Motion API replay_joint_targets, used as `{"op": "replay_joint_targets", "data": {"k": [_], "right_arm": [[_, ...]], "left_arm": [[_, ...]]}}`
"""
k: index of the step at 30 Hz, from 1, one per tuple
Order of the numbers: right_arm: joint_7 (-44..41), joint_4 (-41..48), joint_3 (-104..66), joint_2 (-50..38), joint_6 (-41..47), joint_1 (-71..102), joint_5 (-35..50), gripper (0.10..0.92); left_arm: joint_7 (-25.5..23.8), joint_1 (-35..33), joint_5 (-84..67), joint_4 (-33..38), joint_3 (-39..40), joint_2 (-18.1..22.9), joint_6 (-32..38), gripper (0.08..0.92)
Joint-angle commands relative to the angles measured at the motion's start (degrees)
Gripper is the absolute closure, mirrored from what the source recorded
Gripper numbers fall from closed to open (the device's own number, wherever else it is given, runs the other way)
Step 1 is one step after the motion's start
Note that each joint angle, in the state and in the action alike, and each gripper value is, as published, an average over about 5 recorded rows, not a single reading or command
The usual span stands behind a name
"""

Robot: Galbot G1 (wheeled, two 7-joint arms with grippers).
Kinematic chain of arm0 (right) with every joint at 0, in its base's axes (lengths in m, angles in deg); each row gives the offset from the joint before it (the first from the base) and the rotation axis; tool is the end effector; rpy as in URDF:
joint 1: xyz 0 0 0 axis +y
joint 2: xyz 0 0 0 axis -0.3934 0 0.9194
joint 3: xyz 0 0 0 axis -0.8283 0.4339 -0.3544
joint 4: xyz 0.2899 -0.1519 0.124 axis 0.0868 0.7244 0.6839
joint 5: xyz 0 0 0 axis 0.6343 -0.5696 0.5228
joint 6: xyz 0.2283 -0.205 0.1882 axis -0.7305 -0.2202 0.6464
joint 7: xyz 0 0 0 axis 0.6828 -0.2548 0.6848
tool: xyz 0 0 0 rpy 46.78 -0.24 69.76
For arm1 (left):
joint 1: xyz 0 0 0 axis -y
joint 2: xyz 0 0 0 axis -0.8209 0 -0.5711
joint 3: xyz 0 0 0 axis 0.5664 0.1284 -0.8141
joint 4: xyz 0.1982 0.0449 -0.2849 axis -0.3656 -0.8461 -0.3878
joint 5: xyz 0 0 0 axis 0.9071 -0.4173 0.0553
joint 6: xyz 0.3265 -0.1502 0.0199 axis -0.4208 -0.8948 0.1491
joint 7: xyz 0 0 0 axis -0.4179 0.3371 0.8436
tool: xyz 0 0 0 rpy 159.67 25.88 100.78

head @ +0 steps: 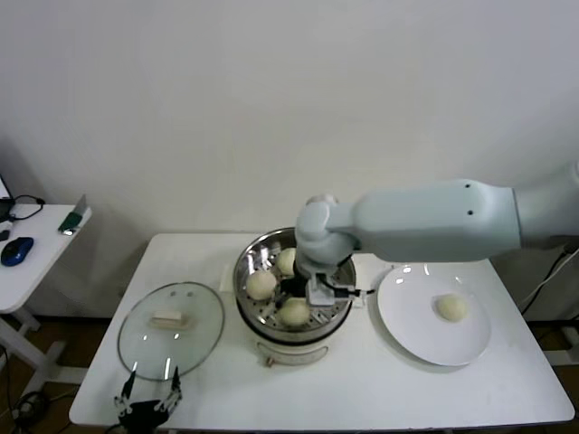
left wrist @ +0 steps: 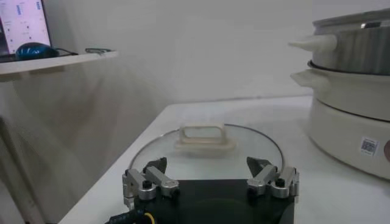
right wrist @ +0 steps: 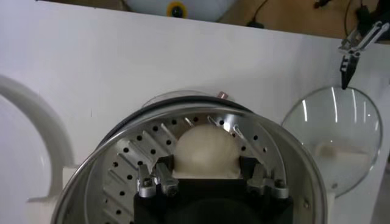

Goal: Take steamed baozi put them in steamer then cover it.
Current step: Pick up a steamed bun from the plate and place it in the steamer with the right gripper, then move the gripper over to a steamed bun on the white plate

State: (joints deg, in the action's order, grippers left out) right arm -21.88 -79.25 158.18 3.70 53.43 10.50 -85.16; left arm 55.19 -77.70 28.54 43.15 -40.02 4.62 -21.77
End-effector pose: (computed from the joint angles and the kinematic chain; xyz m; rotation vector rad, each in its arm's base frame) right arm 0.4355 0.1652 -0.0949 -1.9762 0.1486 -2.2633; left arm 0.0891 0.0621 -0.3997 0.2441 -2.8280 -0.1201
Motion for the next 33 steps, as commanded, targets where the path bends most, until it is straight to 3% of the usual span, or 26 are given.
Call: {"op": "replay_joint_targets", "data": {"k": [1, 8, 15, 23, 28, 33], "right_arm": [[0.01, 1.41, -0.13, 1.49, 2.67, 3.75, -1.90, 0.330], [-1.03, 0.98, 0.73, 1.36, 4.72, 1.78, 1.09, 0.312], [-1.11, 2.18, -0.61, -0.07, 4.78, -1.06, 6.93, 0.208], [-8.99, 8.91, 3.17, -6.88, 1.43, -16.47, 25.88, 0.202], [-14.43, 17.05, 13.97, -12.71, 4.49, -26.85, 39.70, 0.203], [-15.16, 21.37, 22.91, -21.47, 9.99, -27.69, 43.40, 0.203]], "left_arm": [[0.00, -0.01, 0.04, -0.10, 0.06, 0.09, 0.03, 0.177], [0.02, -0.15, 0.12, -0.16, 0.13, 0.13, 0.25, 0.177], [0.03, -0.26, 0.16, 0.14, 0.19, 0.22, 0.30, 0.177], [-0.05, -0.11, 0.20, 0.34, 0.26, 0.16, 0.11, 0.177], [-0.19, 0.21, 0.14, 0.44, 0.25, -0.04, 0.07, 0.177], [-0.38, 0.43, 0.14, 0.59, -0.01, -0.49, 0.49, 0.177]]}}
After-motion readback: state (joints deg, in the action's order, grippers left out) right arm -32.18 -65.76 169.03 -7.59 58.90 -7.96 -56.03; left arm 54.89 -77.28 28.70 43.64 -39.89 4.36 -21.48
